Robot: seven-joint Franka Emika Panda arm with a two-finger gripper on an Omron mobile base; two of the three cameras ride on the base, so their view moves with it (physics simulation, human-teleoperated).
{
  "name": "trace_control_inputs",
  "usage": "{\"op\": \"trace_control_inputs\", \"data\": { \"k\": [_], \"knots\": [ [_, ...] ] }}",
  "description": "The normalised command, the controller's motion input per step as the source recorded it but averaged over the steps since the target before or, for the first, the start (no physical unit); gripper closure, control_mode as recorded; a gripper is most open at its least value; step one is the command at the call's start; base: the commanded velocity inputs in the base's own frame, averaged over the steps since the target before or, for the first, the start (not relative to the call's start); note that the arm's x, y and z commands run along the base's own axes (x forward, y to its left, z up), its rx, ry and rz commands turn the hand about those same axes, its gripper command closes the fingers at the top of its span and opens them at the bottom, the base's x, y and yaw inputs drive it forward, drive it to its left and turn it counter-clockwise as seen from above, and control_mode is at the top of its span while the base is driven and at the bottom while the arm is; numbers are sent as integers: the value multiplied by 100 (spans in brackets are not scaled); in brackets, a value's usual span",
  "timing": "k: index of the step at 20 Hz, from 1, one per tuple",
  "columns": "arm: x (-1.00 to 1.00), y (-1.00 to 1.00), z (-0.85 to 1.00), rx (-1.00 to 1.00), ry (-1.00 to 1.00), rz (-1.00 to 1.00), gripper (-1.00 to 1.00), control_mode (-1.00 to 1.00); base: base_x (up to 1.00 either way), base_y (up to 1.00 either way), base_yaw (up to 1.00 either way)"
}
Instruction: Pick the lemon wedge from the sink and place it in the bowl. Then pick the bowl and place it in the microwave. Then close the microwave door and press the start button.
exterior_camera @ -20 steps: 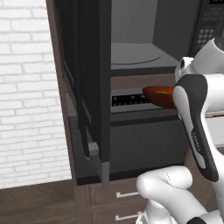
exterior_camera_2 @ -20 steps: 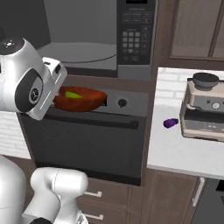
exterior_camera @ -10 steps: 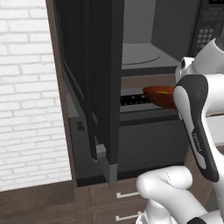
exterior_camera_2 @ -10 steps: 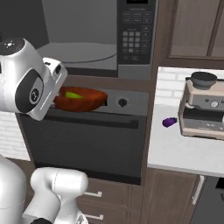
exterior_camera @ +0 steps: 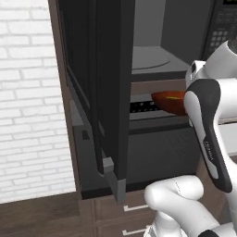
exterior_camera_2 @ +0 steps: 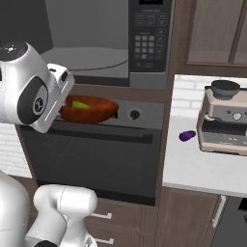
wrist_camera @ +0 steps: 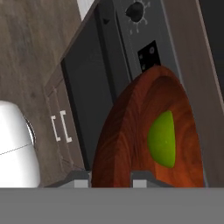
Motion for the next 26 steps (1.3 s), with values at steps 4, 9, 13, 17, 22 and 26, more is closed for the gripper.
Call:
{"op": "trace_control_inputs", "data": {
  "k": [4,9,13,17,22,26],
  "knots": [
    [-11,0,12,0,-8,0,100,-100,-9,0,0],
    [-29,5,73,-1,-37,4,100,-100,0,0,0],
    [67,33,65,-2,-20,10,100,-100,0,0,0],
    [100,38,54,0,-2,7,100,-100,0,0,0],
    [100,38,40,0,0,0,100,-100,0,0,0],
    [100,32,0,0,9,0,100,-100,0,0,0]
  ]
}}
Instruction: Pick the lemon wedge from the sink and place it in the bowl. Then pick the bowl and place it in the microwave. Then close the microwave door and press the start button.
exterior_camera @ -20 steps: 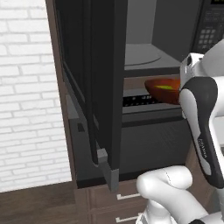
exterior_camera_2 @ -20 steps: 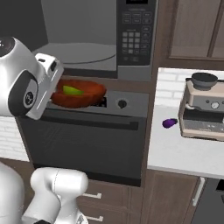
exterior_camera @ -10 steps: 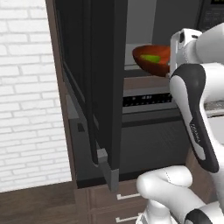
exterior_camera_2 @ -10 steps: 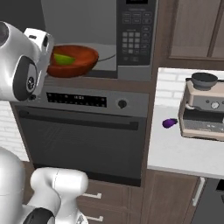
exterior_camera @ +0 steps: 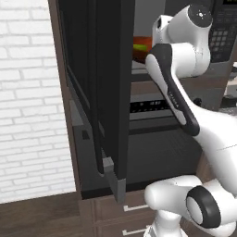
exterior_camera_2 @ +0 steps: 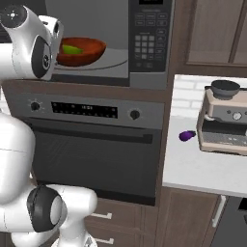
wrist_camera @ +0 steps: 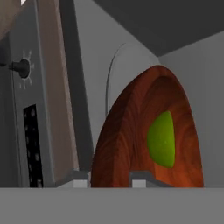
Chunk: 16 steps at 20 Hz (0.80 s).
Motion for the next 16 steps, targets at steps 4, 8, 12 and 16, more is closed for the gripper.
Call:
{"op": "trace_control_inputs", "data": {
  "k": [4,8,12,16],
  "knots": [
    [100,5,-8,-1,23,0,100,-100,0,0,0],
    [100,0,-26,-4,9,0,100,-100,0,0,0],
    [83,0,-31,-8,1,3,-100,-100,0,0,0],
    [14,2,-9,-6,1,5,-100,-100,0,0,0]
  ]
}}
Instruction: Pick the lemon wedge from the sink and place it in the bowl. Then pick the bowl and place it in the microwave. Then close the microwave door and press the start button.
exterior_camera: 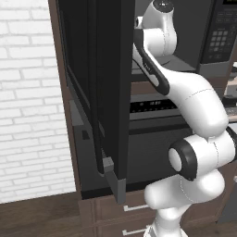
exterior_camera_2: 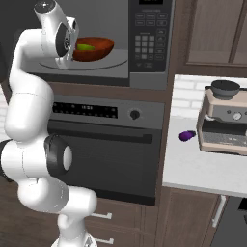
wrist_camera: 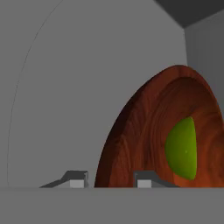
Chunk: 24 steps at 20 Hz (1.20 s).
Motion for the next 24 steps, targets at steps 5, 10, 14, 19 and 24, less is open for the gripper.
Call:
{"op": "trace_control_inputs", "data": {
  "k": [5,10,14,19,24],
  "knots": [
    [-85,1,-5,-7,-13,12,-100,-100,0,0,0],
    [-100,0,-25,-10,-17,11,-100,-100,0,0,0],
    [-100,0,-61,-8,0,3,-100,-100,0,0,0],
    [-100,19,-74,-3,2,1,-100,-100,0,0,0],
    [-100,27,-97,-2,0,0,-100,-100,0,0,0]
  ]
}}
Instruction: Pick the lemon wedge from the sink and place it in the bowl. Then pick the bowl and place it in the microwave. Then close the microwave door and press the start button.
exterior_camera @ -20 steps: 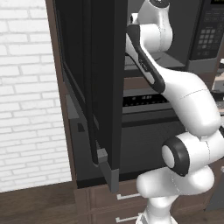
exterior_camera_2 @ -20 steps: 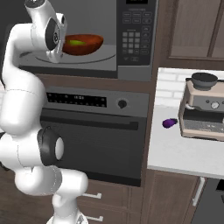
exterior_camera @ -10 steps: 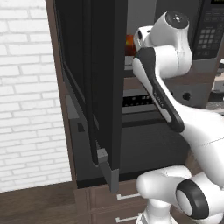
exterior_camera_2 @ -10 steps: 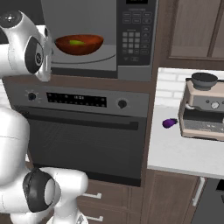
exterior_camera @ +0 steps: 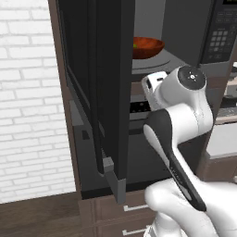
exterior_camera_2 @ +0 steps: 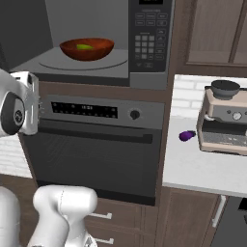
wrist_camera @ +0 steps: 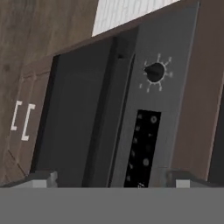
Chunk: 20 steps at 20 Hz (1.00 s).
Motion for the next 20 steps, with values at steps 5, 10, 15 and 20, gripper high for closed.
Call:
{"op": "trace_control_inputs", "data": {
  "k": [5,10,15,20],
  "knots": [
    [-100,28,-100,0,0,0,-100,-100,0,0,0],
    [-100,60,-89,-1,-2,0,-100,-100,0,0,0],
    [-100,60,-98,0,-5,0,-100,-100,0,0,0],
    [-95,16,-77,0,-10,0,-100,-100,0,0,0]
  ]
}}
